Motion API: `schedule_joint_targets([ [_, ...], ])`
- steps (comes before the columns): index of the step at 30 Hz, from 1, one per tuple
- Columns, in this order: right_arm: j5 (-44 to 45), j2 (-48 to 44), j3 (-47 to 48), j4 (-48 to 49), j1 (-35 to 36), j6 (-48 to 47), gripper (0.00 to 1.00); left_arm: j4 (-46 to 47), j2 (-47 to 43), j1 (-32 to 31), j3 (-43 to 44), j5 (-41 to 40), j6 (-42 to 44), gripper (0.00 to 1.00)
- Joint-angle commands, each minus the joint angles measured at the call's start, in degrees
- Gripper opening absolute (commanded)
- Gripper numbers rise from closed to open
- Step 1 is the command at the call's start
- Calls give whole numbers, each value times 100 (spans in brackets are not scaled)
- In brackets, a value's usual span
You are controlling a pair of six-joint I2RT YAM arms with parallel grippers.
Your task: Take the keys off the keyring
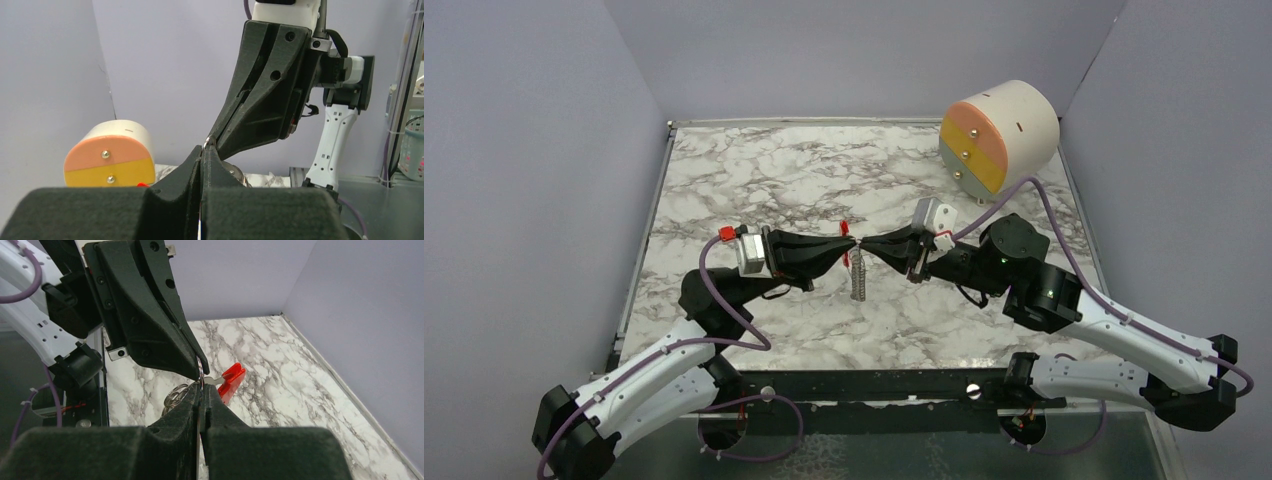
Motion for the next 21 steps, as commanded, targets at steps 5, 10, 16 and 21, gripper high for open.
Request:
schedule_joint_targets([
  [5,-254,-102,-171,-3,17,44,2,2731,489,3,-237,-688,-1334,0],
  [10,-269,-162,-274,87,16,70,2,4077,1074,-2,-399,-910,-2331,0],
  [16,-265,-181,-394,188,19,92,2,4922,1645,-10,-359,-1130,-3126,0],
  [21,-208,-201,-508,344,20,84,2,4917,1536,-69,-369,-1181,-3142,0],
])
